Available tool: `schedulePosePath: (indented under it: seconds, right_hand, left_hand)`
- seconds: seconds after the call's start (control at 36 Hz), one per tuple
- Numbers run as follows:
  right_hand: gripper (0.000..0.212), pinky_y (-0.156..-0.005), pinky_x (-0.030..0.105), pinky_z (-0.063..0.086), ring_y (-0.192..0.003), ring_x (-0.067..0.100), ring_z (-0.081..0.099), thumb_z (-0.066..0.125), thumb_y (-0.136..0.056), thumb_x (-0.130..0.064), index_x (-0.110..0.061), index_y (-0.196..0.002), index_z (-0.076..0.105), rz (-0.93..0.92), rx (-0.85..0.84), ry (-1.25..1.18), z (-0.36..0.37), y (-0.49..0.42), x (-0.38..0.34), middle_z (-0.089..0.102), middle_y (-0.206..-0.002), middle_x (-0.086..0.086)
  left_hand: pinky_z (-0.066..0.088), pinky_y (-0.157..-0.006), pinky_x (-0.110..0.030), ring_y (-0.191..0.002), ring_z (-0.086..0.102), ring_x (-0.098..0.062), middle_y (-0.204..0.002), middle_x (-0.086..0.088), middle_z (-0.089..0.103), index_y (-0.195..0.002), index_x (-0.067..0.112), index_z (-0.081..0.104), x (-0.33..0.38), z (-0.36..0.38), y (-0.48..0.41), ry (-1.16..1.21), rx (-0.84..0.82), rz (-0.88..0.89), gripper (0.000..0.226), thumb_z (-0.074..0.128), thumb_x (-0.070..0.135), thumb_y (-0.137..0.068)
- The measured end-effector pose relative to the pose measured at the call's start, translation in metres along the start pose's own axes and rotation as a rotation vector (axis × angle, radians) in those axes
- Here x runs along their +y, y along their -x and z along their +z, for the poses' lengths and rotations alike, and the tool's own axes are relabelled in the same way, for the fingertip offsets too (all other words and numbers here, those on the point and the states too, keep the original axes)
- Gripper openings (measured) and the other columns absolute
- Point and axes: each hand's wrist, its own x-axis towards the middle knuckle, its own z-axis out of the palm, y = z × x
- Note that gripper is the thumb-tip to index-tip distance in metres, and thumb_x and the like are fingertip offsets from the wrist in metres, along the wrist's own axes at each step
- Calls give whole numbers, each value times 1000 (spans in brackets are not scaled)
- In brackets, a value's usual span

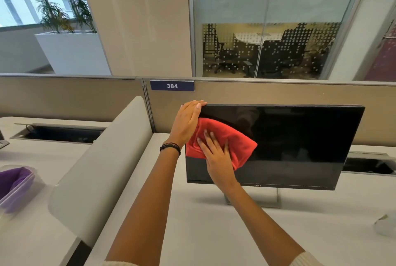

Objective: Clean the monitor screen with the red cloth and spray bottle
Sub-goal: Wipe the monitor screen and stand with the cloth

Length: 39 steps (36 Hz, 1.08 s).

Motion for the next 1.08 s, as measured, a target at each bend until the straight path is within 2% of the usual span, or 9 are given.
schedulePosePath:
  seconds: [0.17,0.44,0.5,0.56,0.61,0.67,0.72,0.92,1.08]
  right_hand:
    - [71,-95,46,45,-125,24,50,82,-65,-24,-23,-130,53,-90,-174,87,32,33,-6,53,-137,1]
    - [63,-93,33,47,-110,13,62,78,-62,-55,-38,-120,60,-89,-449,56,60,88,-12,61,-125,-14]
    - [71,-102,30,35,-117,10,58,65,-73,-60,-36,-136,42,-28,-556,24,55,92,-10,55,-132,-16]
    - [70,-109,39,20,-132,17,42,46,-88,-58,-33,-146,15,-41,-571,125,53,101,-3,37,-147,-13]
    - [74,-111,46,22,-137,25,33,47,-89,-53,-32,-147,4,-47,-577,185,51,104,3,31,-151,-9]
    - [82,-99,43,42,-123,22,53,71,-72,-53,-32,-141,34,-19,-605,176,48,105,7,52,-137,-10]
    - [71,-91,42,49,-114,19,60,82,-59,-49,-36,-124,58,-28,-567,192,45,110,15,60,-128,-10]
    - [71,-86,45,50,-109,20,64,89,-50,-39,-31,-117,64,-16,-558,217,30,125,48,64,-123,-7]
    - [71,-91,47,47,-115,22,60,85,-58,-41,-30,-123,60,42,-558,242,19,141,72,60,-128,-5]
  left_hand:
    - [25,-114,-37,-120,30,1,-136,2,48,-127,25,49,-2,1,0,-12,18,17,38,23,30,-101]
    - [22,-109,-26,-129,34,-11,-139,-1,45,-129,22,48,1,1,3,-13,3,-5,38,23,30,-101]
    - [23,-107,-24,-124,34,-5,-138,-1,45,-128,23,49,1,2,3,21,13,-19,38,23,31,-101]
    - [25,-106,-25,-120,33,-2,-137,-1,45,-127,24,49,3,3,4,51,31,-34,38,24,31,-101]
    - [26,-107,-26,-119,34,-3,-137,-1,45,-127,23,49,4,5,5,63,40,-38,37,24,31,-101]
    - [27,-107,-26,-118,35,-3,-136,0,45,-127,23,49,4,4,6,72,37,-40,37,24,31,-101]
    - [28,-107,-26,-117,36,-4,-135,-1,45,-126,23,49,4,4,6,70,27,-35,38,23,32,-101]
    - [34,-108,-30,-118,42,-10,-132,-3,46,-125,21,51,7,7,5,106,50,-69,38,23,32,-101]
    - [32,-113,-38,-123,43,-15,-132,-4,48,-124,20,51,13,6,7,51,75,-61,38,23,31,-101]
